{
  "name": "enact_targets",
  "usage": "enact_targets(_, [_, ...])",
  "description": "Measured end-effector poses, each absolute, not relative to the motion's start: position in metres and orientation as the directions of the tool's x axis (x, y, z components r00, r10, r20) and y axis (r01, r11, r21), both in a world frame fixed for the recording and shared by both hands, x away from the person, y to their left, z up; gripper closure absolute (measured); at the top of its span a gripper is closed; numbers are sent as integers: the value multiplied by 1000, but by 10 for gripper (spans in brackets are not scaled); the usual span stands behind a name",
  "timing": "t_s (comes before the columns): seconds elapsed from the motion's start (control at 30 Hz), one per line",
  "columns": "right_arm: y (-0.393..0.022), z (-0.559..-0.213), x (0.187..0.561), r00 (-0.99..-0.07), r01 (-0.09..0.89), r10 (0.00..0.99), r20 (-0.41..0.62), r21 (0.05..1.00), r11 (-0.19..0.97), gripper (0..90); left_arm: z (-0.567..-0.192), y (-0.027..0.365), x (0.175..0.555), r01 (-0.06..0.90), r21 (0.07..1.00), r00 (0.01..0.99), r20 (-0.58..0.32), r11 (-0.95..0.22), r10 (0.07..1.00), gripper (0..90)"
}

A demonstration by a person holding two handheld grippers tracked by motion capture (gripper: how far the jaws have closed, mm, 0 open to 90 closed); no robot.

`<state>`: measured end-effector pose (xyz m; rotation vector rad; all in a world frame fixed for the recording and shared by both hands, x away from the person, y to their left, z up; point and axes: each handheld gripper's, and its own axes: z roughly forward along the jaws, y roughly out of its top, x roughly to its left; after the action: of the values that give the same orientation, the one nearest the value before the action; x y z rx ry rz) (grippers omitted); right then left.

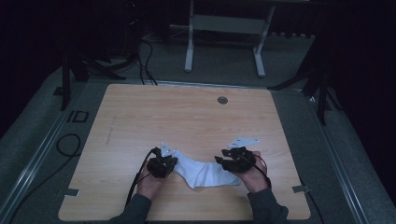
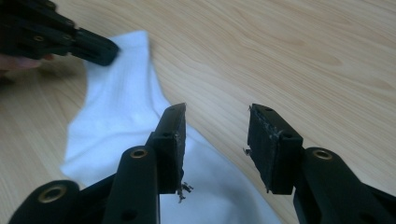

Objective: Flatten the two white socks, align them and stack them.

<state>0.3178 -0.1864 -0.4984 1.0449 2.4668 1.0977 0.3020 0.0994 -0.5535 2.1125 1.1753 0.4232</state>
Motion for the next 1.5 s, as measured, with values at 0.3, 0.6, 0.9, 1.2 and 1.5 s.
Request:
enact_targets(0.3, [-218,-518,310,-662,596,744,91,666,448,604,-555,100,300,631,692,530,-55,-350,846,897])
enact_targets(0.6, [-226,-519,303,-654,601,754,62,648,468,861,-555,102,298,633,692,528,-59,-346,847,898])
enact_targets(0.9, [-247,-509,302,-623,614,778,79,666,424,860,-555,102,298,637,688,528,-61,-347,847,898])
enact_targets(1.2, [-252,-519,310,-594,628,798,100,678,382,614,-555,104,296,642,695,522,-85,-325,849,897])
enact_targets(1.5, [-267,-512,310,-566,609,815,123,729,312,524,-547,107,291,603,736,547,-98,-309,831,880])
